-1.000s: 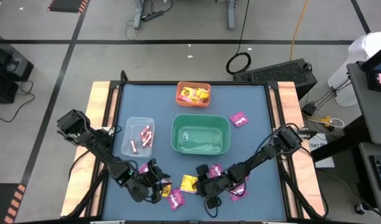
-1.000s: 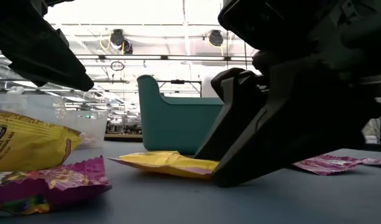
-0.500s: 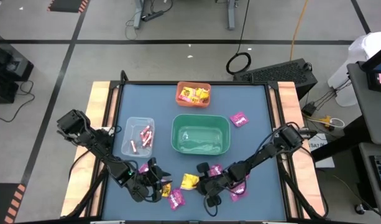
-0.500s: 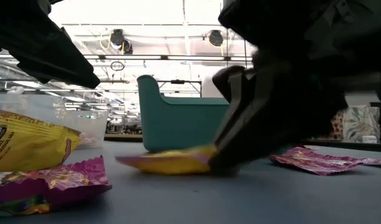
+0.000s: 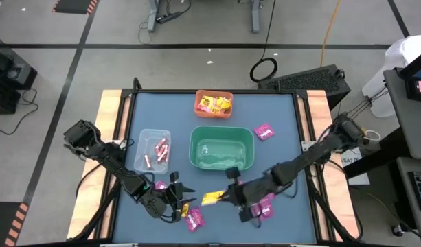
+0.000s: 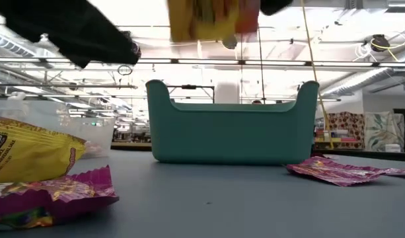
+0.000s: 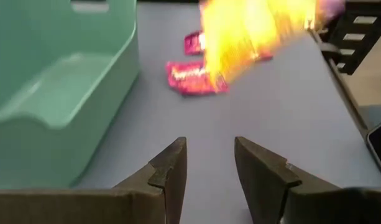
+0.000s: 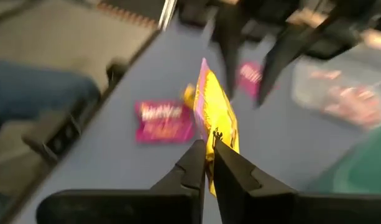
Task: Sort candy
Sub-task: Put the yellow candy into the orange bin
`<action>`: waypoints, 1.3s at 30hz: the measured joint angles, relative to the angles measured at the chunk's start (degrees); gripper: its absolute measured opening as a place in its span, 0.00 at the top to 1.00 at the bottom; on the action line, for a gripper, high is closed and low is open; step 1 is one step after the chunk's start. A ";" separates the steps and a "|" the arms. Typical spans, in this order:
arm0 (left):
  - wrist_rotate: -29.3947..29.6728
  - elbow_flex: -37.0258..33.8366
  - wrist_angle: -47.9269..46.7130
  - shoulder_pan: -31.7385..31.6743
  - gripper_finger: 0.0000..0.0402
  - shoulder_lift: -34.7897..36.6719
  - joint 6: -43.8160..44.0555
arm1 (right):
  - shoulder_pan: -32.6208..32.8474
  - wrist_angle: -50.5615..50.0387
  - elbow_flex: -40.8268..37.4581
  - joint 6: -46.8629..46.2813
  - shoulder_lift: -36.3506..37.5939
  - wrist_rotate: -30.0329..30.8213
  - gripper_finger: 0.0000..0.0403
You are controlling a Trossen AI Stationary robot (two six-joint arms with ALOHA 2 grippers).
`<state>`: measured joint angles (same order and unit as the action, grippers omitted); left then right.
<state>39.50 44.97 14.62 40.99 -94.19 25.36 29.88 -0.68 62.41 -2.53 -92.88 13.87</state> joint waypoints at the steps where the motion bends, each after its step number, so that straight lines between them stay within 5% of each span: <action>1: -0.02 0.00 1.12 -0.24 0.65 0.00 -1.45 | -0.27 -0.25 0.00 -0.02 2.16 0.15 0.95; 13: -0.46 0.48 9.47 -0.48 0.65 0.26 -16.29 | -1.06 -1.29 0.07 9.35 21.16 10.20 0.95; 21: -0.46 1.51 10.59 -0.50 0.65 0.31 -19.73 | -1.06 -1.55 0.07 21.39 22.23 17.89 0.95; 39: -0.43 1.51 10.59 -0.50 0.65 0.31 -19.69 | -0.15 -7.91 0.09 57.18 22.01 20.91 0.95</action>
<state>39.07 46.48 25.21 40.49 -93.89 5.67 29.73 -8.59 62.50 54.65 -70.87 34.78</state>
